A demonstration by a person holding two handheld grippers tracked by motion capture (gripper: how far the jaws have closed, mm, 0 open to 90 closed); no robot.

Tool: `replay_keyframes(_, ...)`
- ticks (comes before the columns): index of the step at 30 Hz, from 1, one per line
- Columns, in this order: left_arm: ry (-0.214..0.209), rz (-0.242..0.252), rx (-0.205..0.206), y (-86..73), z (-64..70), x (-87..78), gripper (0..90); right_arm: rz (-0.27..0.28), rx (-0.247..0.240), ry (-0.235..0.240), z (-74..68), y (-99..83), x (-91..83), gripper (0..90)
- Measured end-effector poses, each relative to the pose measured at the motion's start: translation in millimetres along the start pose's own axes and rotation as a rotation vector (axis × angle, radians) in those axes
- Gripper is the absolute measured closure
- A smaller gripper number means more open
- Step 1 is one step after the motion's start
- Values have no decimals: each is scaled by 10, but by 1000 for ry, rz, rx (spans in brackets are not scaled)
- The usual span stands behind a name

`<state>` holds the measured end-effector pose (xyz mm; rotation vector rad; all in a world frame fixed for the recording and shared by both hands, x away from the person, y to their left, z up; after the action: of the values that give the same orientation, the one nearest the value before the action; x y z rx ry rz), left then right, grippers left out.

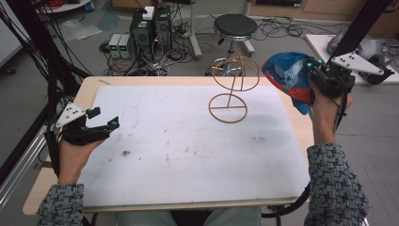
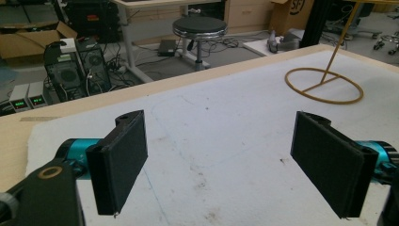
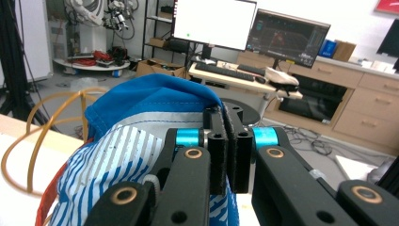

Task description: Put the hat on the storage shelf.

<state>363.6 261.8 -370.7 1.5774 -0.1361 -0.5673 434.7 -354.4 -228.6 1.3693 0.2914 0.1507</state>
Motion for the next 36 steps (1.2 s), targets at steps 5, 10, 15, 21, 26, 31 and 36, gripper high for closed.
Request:
replay_keyframes(5, -2, -4, 13, -6, 0, 2, 196, -2, -18, -3, -79, 219, 140, 889)
replay_keyframes(10, -4, -8, 11, -9, 8, 10, 197, -1, -11, 3, -159, 334, 241, 889)
replay_keyframes(15, -6, -8, 12, -6, 2, 5, 198, 1, -25, 11, -261, 453, 361, 889)
replay_keyframes(21, -5, -6, 5, -7, -3, 5, 198, -5, -47, 31, -421, 529, 483, 889)
replay_keyframes(26, -10, -8, 8, -7, 3, 8, 198, -11, -67, 61, -587, 533, 583, 889)
replay_keyframes(31, -10, -8, 6, -6, 0, 7, 198, -27, -109, 97, -791, 527, 676, 888)
replay_keyframes(36, -10, -8, 6, -4, -7, 1, 198, -44, -158, 117, -930, 514, 731, 889)
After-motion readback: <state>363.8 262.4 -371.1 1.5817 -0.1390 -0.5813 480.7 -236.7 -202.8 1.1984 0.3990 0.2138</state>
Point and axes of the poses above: each handheld gripper's, and its own axes: x roughly forward along the jaws, y roughly out of its top, z roughly to its right, the point moved 5 cm from there along x, roughly forward along the jaws, and after that the axes turned 2 degrees about y, right-handed, at the moved point
